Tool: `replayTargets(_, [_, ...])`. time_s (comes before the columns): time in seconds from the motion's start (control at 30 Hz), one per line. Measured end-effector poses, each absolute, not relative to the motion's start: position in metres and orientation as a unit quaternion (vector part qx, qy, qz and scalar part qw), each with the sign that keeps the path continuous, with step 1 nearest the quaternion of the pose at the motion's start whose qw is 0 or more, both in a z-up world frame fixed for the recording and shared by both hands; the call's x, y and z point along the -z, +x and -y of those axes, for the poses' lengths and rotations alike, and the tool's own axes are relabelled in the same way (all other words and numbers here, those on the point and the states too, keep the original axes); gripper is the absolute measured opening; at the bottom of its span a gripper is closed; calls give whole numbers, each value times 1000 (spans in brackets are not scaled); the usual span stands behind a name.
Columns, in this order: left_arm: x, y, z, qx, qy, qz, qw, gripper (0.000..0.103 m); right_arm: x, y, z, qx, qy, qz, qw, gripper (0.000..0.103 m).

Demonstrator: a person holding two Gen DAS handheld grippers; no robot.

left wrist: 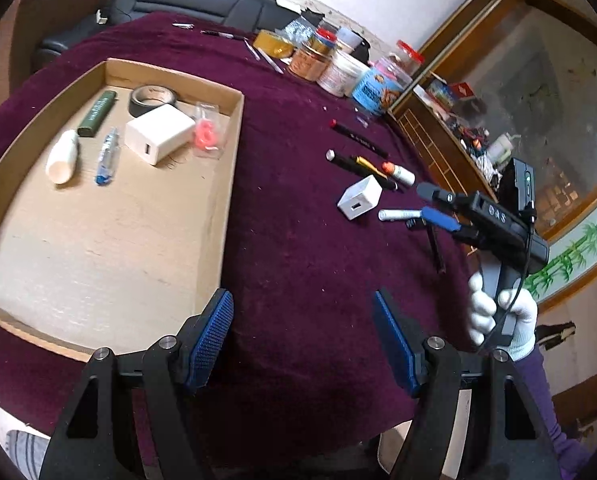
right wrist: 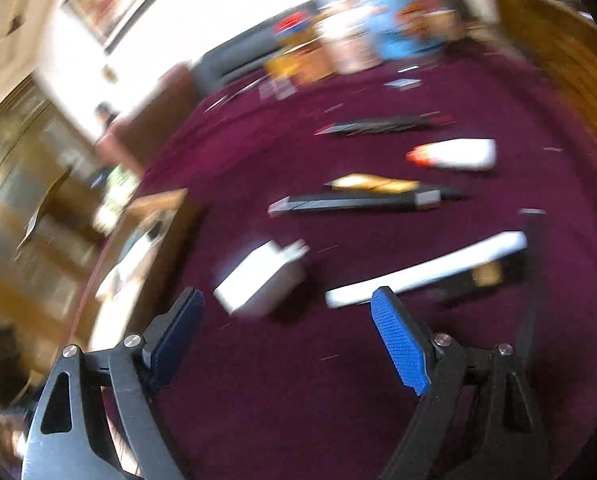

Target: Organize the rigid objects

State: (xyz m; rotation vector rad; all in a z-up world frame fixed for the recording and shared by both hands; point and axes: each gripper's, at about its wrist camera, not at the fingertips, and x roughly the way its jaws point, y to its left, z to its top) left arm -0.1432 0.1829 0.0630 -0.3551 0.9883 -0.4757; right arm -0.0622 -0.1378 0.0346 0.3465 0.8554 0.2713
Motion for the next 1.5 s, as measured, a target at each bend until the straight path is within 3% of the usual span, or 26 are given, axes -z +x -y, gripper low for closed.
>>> replayTargets(0.43, [-54,-125,-123,204,-75,-500,838,66,-6,-63,251,70,266,-327,904,87])
replayTargets(0.77, [-45,-59,-53,198,0,-499,843,65,8,-76,282,40,353,-309,882,87])
replayTargets(1.23, [-25,-14,7,190,112,-455,863,65,13,-75,286,20,376,-299,877,90])
replayTargets(1.27, [-24,-13,9,193,113,-454,863,64,13,-75,286,20,377,-299,877,90])
replayTargets(1.33, [-24,-13,9,191,112,-444,868,43,13,-75,286,19,376,-299,877,90])
replayTargets(1.37, [-24,-13,8,191,111,-447,867,21,13,-75,286,19,376,-299,877,90])
replayTargets(1.5, [-32,-17,-4,193,74,-455,866,18,13,-75,286,20,377,-298,877,90])
